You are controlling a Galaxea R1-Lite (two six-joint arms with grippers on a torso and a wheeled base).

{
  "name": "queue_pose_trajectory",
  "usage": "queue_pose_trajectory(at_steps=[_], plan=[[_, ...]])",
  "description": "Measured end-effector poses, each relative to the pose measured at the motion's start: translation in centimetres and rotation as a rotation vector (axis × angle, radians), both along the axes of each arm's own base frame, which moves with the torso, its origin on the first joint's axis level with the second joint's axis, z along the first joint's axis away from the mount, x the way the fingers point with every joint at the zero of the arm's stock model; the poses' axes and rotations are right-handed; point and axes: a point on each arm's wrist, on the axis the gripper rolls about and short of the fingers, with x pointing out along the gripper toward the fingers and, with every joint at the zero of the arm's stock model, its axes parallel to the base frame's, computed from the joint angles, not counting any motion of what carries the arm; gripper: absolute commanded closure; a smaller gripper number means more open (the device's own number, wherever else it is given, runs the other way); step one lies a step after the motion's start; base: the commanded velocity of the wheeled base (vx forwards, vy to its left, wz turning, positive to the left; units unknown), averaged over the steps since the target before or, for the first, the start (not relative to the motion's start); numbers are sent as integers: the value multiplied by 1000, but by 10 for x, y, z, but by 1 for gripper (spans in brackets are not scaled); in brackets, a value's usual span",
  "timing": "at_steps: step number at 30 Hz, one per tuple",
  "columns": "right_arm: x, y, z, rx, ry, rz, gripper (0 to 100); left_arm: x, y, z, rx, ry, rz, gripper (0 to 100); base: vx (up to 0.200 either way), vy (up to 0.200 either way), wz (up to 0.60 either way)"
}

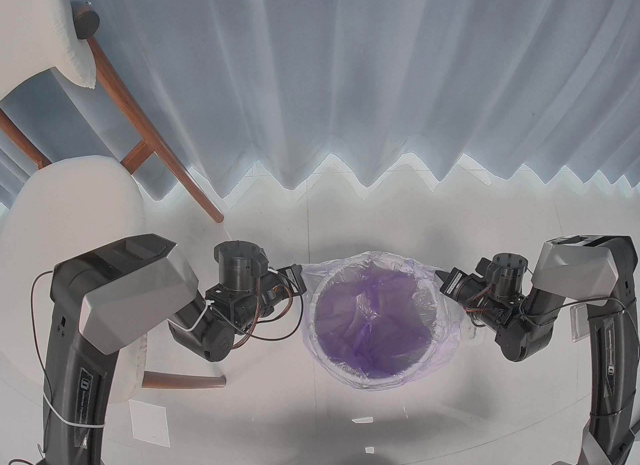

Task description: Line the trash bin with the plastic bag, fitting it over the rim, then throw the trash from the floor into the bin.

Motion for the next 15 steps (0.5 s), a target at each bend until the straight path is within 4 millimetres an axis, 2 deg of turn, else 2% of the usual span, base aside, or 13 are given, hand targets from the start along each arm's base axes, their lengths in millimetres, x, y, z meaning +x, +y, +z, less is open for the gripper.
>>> queue_pose_trajectory(at_steps=[1, 2, 7, 15], plan=[[-1, 0, -1, 5, 7, -2, 100, 0, 0, -1, 0, -4, 4, 100, 0, 0, 0], [-2, 0, -2, 10, 13, -3, 0, -1, -1, -2, 0, -6, 8, 100, 0, 0, 0], [-6, -1, -4, 20, 23, -8, 0, -5, 0, -10, 8, 5, 12, 100, 0, 0, 0], [-16, -6, 7, 42, -7, -22, 0, -18, 6, -16, 8, -4, 10, 100, 0, 0, 0]])
